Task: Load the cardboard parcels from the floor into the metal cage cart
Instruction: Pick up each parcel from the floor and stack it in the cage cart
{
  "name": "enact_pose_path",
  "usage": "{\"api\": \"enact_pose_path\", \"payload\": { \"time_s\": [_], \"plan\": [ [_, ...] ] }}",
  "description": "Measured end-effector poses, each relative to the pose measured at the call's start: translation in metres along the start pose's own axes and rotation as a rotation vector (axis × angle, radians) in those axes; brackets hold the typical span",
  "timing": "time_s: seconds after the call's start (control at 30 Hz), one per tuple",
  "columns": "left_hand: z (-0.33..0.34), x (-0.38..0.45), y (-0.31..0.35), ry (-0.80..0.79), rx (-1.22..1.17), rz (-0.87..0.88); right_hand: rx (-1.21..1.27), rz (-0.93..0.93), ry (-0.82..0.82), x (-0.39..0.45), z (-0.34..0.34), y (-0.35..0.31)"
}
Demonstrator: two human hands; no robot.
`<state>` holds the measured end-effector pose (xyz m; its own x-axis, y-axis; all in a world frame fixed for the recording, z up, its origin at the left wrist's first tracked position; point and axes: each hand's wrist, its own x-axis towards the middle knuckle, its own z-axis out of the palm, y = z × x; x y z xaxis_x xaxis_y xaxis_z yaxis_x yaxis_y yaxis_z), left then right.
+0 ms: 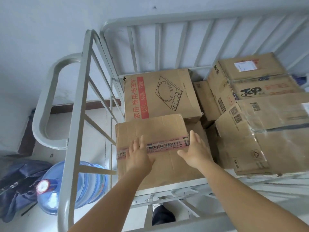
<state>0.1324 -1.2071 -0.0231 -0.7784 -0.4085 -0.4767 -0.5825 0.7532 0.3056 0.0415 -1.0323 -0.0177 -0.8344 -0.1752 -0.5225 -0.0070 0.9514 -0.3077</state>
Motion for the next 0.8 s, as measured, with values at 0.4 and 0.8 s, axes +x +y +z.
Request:
{"api": "enact_pose_path", "payload": {
  "time_s": [0.4,0.8],
  "plan": [
    [-0.021,-0.076,0.140,0.102,0.169,0.544,-0.126,0.007,0.291,-0.114,-0.094,0.083],
    [0.032,-0.239,0.250,0.047,0.263,1.019,0.013,0.344,0.541,-0.306,-0.102,0.221]
  ]
}}
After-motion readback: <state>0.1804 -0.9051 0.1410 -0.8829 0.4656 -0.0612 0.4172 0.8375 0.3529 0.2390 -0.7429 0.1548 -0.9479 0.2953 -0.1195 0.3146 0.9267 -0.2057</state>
